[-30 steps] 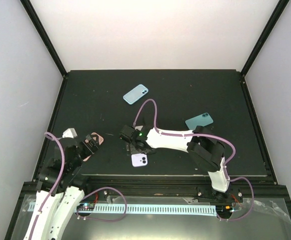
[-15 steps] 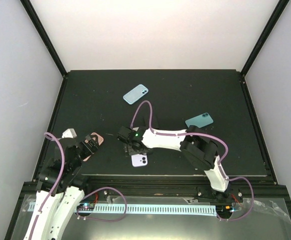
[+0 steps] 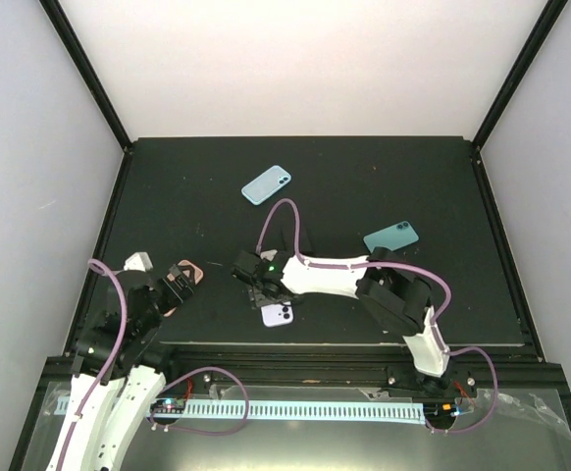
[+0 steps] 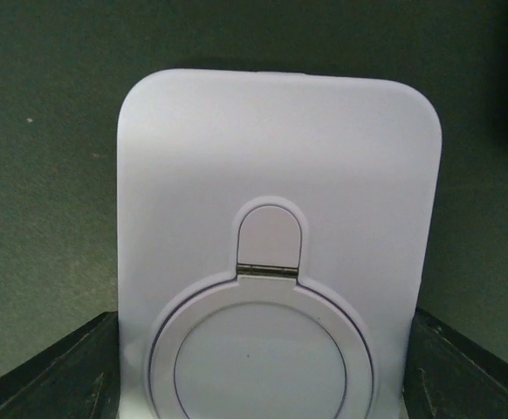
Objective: Put the phone into the phone case
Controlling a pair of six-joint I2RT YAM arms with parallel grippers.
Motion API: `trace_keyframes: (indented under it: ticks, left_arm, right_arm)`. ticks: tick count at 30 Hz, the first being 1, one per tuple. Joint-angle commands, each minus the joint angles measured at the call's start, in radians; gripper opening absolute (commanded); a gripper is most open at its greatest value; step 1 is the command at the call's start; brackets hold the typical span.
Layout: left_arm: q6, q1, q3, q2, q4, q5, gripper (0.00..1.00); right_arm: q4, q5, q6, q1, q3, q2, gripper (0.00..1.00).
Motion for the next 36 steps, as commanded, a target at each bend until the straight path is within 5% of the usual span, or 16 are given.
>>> trace_keyframes:
  ticks: [1,14,20,26,31,36]
  left_arm:
    - [0.028,-0.006,0.005,0.004,0.022,0.076,0.97]
    - [0.145,-0.005,0.050,0.234,0.173,0.659,0.87]
    - [0.144,-0.005,0.056,0.325,0.298,0.916,0.76]
    - [-0.033,-0.006,-0.025,0.325,0.552,1.137,0.73]
    - [-0.297,-0.007,-0.156,0.285,0.869,1.224,0.71]
    - [-0.323,-0.009,-0.160,0.274,0.876,1.228,0.65]
  right_arm:
    - [0.059,0.068,-0.063,0.005,-0.103,-0.075,0.74]
    - [0.629,0.110,-0.522,0.029,-0.578,-0.630,0.73]
    - [0.879,0.007,-0.810,0.052,-0.731,-0.819,0.72]
    - [1.103,-0.246,-1.037,0.061,-0.920,-0.986,0.67]
    - [1.154,-0.212,-1.074,0.062,-0.965,-1.032,0.67]
    - [1.155,-0.226,-1.083,0.063,-0.949,-1.030,0.67]
